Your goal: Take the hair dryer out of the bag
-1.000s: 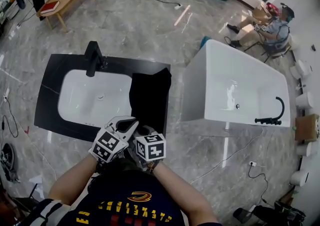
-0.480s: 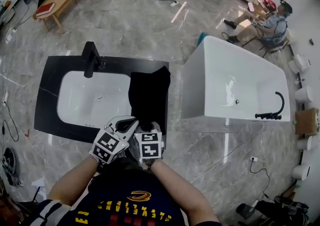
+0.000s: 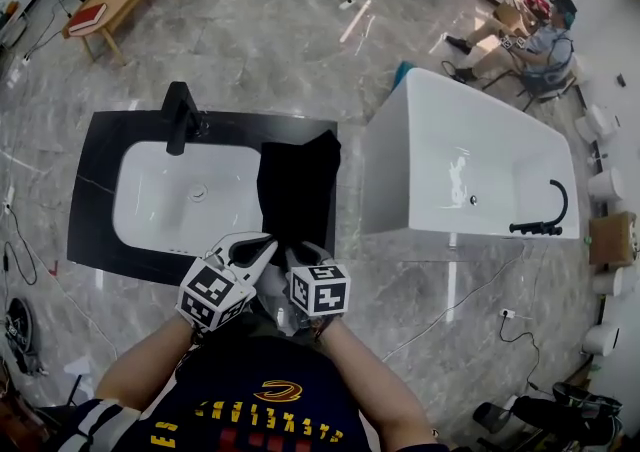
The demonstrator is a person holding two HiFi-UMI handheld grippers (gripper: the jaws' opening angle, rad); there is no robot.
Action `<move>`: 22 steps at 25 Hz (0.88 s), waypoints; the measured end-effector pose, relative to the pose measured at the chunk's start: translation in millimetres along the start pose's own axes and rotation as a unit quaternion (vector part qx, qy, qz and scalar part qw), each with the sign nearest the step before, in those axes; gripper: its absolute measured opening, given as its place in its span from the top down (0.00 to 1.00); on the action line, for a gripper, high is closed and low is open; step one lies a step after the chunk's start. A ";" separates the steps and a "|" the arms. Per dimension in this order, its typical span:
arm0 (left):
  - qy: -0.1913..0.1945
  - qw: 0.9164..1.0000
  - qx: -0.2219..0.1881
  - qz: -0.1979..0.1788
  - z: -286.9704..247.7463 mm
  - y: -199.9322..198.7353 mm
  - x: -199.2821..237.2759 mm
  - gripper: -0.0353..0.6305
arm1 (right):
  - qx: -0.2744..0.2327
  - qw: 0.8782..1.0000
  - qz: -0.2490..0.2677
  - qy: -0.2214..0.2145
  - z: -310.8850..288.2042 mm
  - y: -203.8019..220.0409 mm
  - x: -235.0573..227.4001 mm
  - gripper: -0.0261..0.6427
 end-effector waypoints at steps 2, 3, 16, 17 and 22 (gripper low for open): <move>0.003 1.000 0.000 -0.001 -0.8 -1.4 -1.9 0.93 | -0.007 1.000 -0.013 -0.020 -3.5 -3.9 8.3 0.90; 0.003 1.000 0.001 -0.001 -1.1 -2.0 -2.3 0.93 | -0.011 0.999 -0.023 -0.027 -5.2 -4.1 11.1 0.91; -0.013 0.999 0.043 -0.030 -10.6 13.6 11.5 0.93 | -0.035 0.990 -0.057 0.126 10.8 -4.7 -50.5 0.87; -0.015 0.997 0.058 -0.046 -14.5 18.9 13.8 0.93 | -0.037 0.990 -0.061 0.124 12.9 -5.6 -54.8 0.87; 0.009 0.987 0.106 -0.118 -29.2 29.5 12.0 0.70 | -0.042 0.992 -0.088 0.083 11.8 -6.7 -49.4 0.84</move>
Point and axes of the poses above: the fingertips, and each gripper's own axes: z backward along the fingers, x to its left, y out of its underside, the point moved 9 cm from there along z, backward along the fingers, and after that the axes turned 10 degrees about -y, right-handed, at the moved point
